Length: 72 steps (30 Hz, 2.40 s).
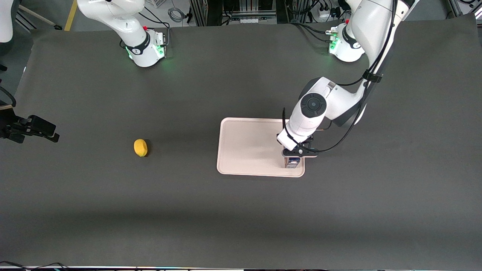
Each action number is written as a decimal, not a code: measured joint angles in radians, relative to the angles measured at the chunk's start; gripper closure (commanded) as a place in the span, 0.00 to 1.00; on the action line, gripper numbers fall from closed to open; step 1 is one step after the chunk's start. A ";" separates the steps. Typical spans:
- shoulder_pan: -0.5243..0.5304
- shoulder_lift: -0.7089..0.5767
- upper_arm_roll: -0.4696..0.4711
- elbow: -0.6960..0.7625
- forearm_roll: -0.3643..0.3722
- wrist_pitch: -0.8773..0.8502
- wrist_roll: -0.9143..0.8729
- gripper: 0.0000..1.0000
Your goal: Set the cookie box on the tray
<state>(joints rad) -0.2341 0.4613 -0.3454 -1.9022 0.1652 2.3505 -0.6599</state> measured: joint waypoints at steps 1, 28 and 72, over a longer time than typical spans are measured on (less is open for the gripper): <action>-0.001 0.001 0.000 0.000 0.001 0.000 -0.001 0.60; -0.026 0.025 0.033 0.000 0.039 0.023 -0.046 0.00; 0.200 -0.371 0.118 0.174 -0.042 -0.471 0.335 0.00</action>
<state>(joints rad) -0.0340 0.0900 -0.2276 -1.7284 0.1234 1.8796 -0.3247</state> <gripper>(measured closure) 0.000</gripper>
